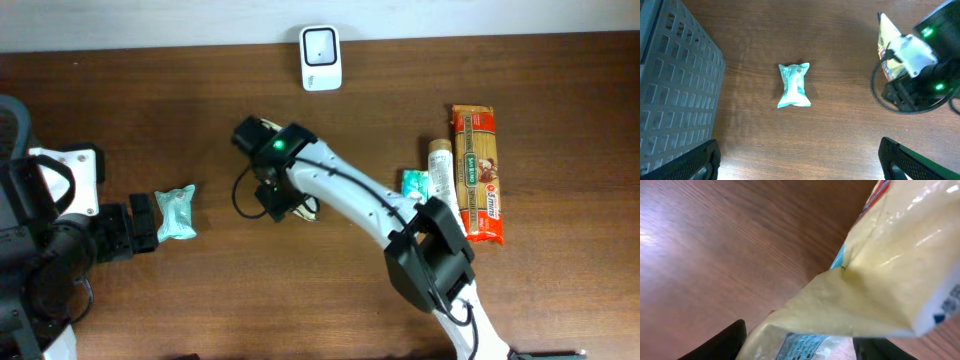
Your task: Scan the item barcode
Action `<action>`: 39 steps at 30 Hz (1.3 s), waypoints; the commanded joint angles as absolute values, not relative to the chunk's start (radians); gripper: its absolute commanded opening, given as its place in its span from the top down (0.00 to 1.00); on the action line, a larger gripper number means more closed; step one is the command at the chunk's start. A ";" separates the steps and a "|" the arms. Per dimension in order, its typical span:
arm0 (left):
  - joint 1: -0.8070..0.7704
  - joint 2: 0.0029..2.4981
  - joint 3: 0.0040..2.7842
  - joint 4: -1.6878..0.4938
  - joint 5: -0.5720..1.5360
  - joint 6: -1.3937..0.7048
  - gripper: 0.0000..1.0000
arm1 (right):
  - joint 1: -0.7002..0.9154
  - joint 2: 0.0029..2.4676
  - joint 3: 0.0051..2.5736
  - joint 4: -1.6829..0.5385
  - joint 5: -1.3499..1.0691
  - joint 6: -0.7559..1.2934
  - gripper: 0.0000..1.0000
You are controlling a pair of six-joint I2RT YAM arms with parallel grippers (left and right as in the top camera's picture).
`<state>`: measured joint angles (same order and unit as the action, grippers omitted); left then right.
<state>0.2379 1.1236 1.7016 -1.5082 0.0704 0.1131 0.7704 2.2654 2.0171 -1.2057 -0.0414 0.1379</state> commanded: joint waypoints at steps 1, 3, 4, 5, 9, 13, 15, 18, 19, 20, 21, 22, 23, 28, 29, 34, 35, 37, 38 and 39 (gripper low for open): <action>0.241 1.122 1.706 -1.509 0.064 0.130 0.01 | 0.659 2.227 2.101 -1.222 -0.340 0.049 0.35; 0.241 1.122 1.706 -1.509 0.063 0.130 0.01 | 0.599 2.227 2.134 -1.228 -0.514 -0.056 0.34; 0.241 1.122 1.706 -1.509 0.064 0.130 0.01 | 0.594 2.230 2.134 -1.235 -0.513 -0.057 0.34; 0.241 1.122 1.706 -1.509 0.064 0.130 0.01 | 0.603 2.232 2.125 -1.237 -0.512 -0.057 0.34; 0.241 1.122 1.706 -1.509 0.063 0.130 0.01 | 0.571 2.233 2.109 -1.254 -0.100 0.376 0.21; 0.241 1.122 1.706 -1.509 0.064 0.130 0.01 | 0.460 2.265 2.067 -1.142 -0.208 0.462 0.01; 0.241 1.122 1.706 -1.509 0.064 0.130 0.01 | 0.437 2.304 1.972 -0.983 -0.309 0.462 0.01; 0.241 1.122 1.706 -1.509 0.063 0.130 0.01 | 0.447 2.309 1.880 -0.862 -0.337 0.490 0.01; 0.241 1.122 1.706 -1.509 0.063 0.130 0.01 | 0.448 2.309 1.842 -0.824 -0.337 0.516 0.03; 0.241 1.122 1.706 -1.509 0.063 0.130 0.01 | 0.453 2.311 1.775 -0.733 -0.350 0.545 0.05; 0.241 1.122 1.706 -1.509 0.063 0.130 0.01 | 0.458 2.311 1.740 -0.670 -0.364 0.545 0.09; 0.241 1.122 1.706 -1.509 0.063 0.130 0.01 | 0.464 2.311 1.722 -0.634 -0.364 0.545 0.13; 0.241 1.122 1.706 -1.509 0.063 0.130 0.01 | 0.478 2.311 1.697 -0.580 -0.362 0.559 0.17; 0.241 1.122 1.706 -1.509 0.063 0.130 0.01 | 0.512 2.312 1.679 -0.541 -0.330 0.554 0.88; 0.241 1.122 1.706 -1.509 0.063 0.130 0.01 | 0.503 2.302 1.679 -0.558 -0.330 0.551 0.90; 0.241 1.122 1.706 -1.509 0.063 0.130 0.01 | 0.429 2.064 1.717 -0.810 -0.355 0.289 0.96; 0.241 1.122 1.706 -1.509 0.063 0.130 0.01 | 0.424 2.001 1.768 -0.960 -0.276 0.233 0.96; 0.241 1.122 1.706 -1.509 0.064 0.130 0.01 | 0.431 1.983 1.909 -1.278 -0.084 0.158 0.96; 0.241 1.122 1.706 -1.509 0.064 0.130 0.01 | 0.432 1.984 1.941 -1.403 0.033 0.146 0.96; 0.241 1.122 1.706 -1.509 0.063 0.130 0.01 | 0.431 1.993 1.941 -1.446 0.087 0.146 0.96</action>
<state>0.2379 1.1240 1.7016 -1.5085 0.0704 0.1131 0.4271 1.9915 1.9167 -1.3628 -0.1307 0.2005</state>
